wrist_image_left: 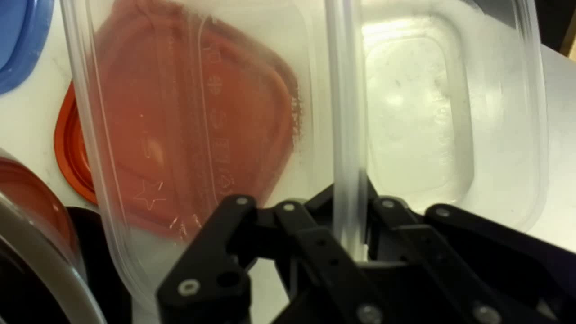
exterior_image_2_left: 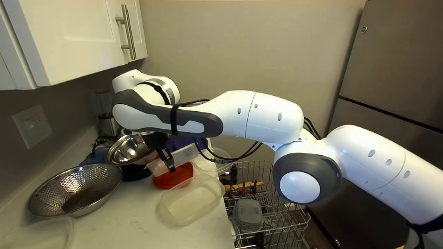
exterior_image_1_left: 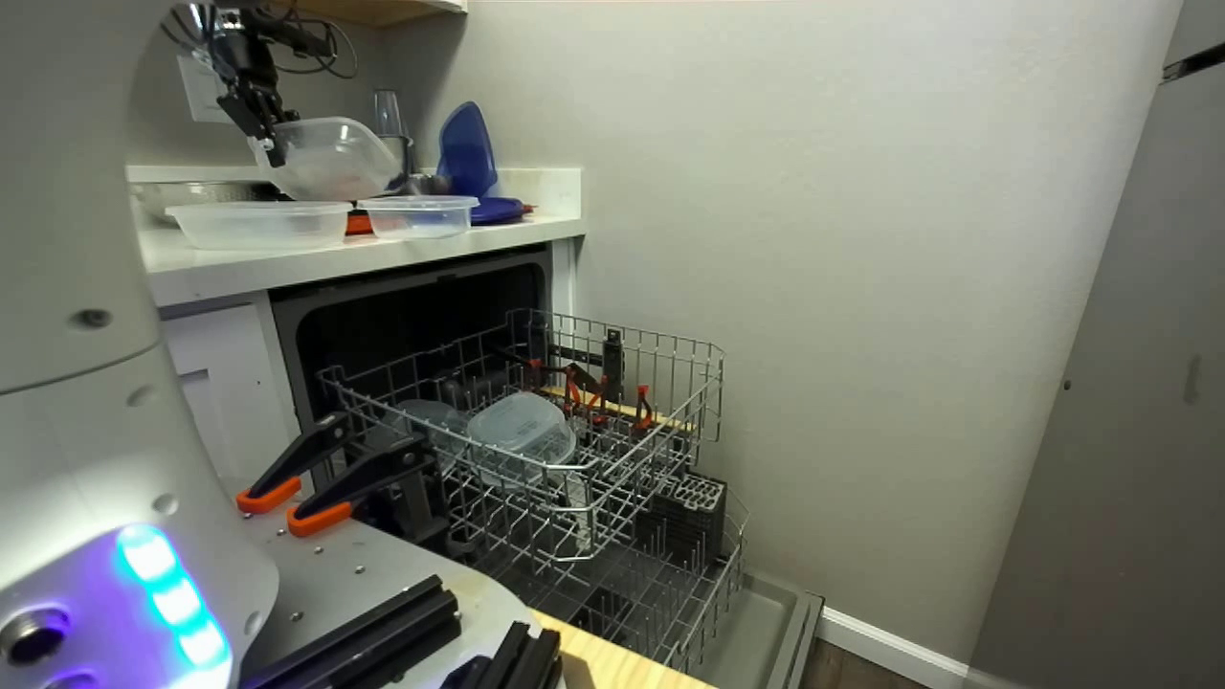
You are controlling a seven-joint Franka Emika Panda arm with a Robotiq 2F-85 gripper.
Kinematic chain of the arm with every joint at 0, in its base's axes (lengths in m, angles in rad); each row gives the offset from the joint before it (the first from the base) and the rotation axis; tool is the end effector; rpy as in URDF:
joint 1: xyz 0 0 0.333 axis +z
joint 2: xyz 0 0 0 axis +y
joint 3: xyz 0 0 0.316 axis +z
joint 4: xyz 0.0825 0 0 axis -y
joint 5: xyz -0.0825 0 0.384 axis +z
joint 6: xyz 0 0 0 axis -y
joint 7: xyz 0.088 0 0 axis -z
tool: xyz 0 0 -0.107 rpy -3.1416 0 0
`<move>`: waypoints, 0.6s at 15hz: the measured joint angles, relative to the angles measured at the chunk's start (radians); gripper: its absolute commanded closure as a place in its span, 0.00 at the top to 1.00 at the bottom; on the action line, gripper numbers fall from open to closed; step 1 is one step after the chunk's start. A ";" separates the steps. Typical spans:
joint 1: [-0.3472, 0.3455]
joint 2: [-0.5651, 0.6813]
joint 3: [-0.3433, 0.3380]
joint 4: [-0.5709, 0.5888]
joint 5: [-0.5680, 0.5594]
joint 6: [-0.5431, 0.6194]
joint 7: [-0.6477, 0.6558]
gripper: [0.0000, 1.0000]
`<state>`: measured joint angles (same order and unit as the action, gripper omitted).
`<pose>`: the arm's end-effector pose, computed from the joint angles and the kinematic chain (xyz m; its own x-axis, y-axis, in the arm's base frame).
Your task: Take the plastic bowl out of the dish washing rack
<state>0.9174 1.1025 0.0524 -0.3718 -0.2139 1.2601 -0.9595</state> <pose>0.4701 0.5934 0.3999 -0.2869 0.9235 -0.2547 0.9579 0.2769 -0.0753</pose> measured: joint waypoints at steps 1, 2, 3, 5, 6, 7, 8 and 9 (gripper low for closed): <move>0.000 0.000 0.000 0.000 0.000 0.000 0.000 0.04; 0.000 0.000 0.000 0.000 0.000 0.000 0.000 0.04; 0.000 0.000 0.000 0.000 0.000 0.000 0.000 0.04; 0.000 0.000 0.000 0.000 0.000 0.000 0.000 0.01; 0.000 0.000 0.000 0.000 0.000 0.000 0.000 0.01; 0.001 0.001 0.002 -0.001 0.001 0.000 0.000 0.01; 0.001 0.006 0.008 -0.001 0.009 0.004 -0.010 0.01; 0.001 0.012 0.015 -0.001 0.017 0.011 -0.025 0.01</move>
<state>0.9187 1.1147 0.0673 -0.3726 -0.1968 1.2712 -0.9841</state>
